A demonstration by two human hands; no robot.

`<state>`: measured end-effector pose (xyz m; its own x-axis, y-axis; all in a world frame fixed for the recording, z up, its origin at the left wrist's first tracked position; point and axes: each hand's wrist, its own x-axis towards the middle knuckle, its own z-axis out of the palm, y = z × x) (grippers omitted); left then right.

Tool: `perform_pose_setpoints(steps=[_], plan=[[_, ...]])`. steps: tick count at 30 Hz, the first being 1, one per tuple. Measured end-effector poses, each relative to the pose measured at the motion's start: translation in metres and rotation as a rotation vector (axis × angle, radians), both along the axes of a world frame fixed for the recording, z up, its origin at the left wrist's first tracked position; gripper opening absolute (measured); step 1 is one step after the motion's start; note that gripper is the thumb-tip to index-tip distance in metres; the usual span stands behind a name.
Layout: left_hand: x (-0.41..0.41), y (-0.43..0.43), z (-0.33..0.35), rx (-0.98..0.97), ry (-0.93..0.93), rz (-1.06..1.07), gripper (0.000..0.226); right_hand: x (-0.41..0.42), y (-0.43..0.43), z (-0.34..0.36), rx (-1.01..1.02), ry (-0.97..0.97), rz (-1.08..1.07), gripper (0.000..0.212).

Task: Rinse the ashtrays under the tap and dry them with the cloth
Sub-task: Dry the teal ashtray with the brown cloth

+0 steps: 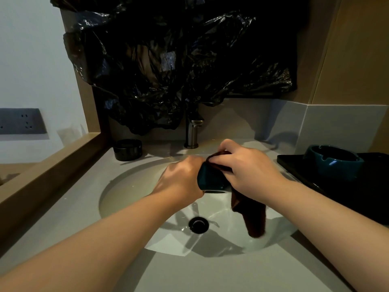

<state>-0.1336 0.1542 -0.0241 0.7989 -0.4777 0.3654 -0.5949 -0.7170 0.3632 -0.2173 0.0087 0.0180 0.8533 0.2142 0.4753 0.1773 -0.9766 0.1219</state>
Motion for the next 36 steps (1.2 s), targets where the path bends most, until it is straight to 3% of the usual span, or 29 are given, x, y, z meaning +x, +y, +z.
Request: perform_pose_setpoints(steps=[7, 10, 13, 16, 22, 25, 28, 32, 36], plan=[[0.002, 0.004, 0.003, -0.097, -0.002, 0.054, 0.057, -0.002, -0.006, -0.007, 0.031, -0.03, 0.067, 0.032], [0.0, 0.005, 0.005, -0.249, 0.085, 0.074, 0.059, -0.004, -0.014, -0.009, 0.128, -0.093, 0.144, 0.032], [-0.001, 0.005, 0.006, -0.334, 0.116, 0.057, 0.056, 0.001, -0.022, -0.01, 0.253, -0.151, 0.035, 0.03], [-0.003, 0.005, 0.006, -0.305, 0.08, 0.037, 0.058, 0.005, -0.023, -0.015, 0.32, -0.169, -0.082, 0.03], [-0.007, 0.005, 0.007, -0.206, -0.092, 0.023, 0.057, 0.001, 0.004, -0.018, 0.153, -0.313, 0.078, 0.03], [-0.008, 0.007, 0.008, -0.24, -0.105, 0.019, 0.054, 0.004, -0.005, -0.018, 0.21, -0.34, -0.024, 0.034], [-0.01, 0.005, 0.008, -0.231, -0.09, 0.009, 0.052, 0.003, -0.006, -0.018, 0.241, -0.338, -0.097, 0.035], [-0.009, 0.005, 0.009, -0.19, -0.1, 0.029, 0.05, 0.0, 0.008, -0.021, 0.058, -0.317, 0.079, 0.04], [-0.008, 0.007, 0.011, -0.1, -0.152, 0.017, 0.045, 0.006, 0.006, -0.02, 0.109, -0.29, 0.002, 0.044]])
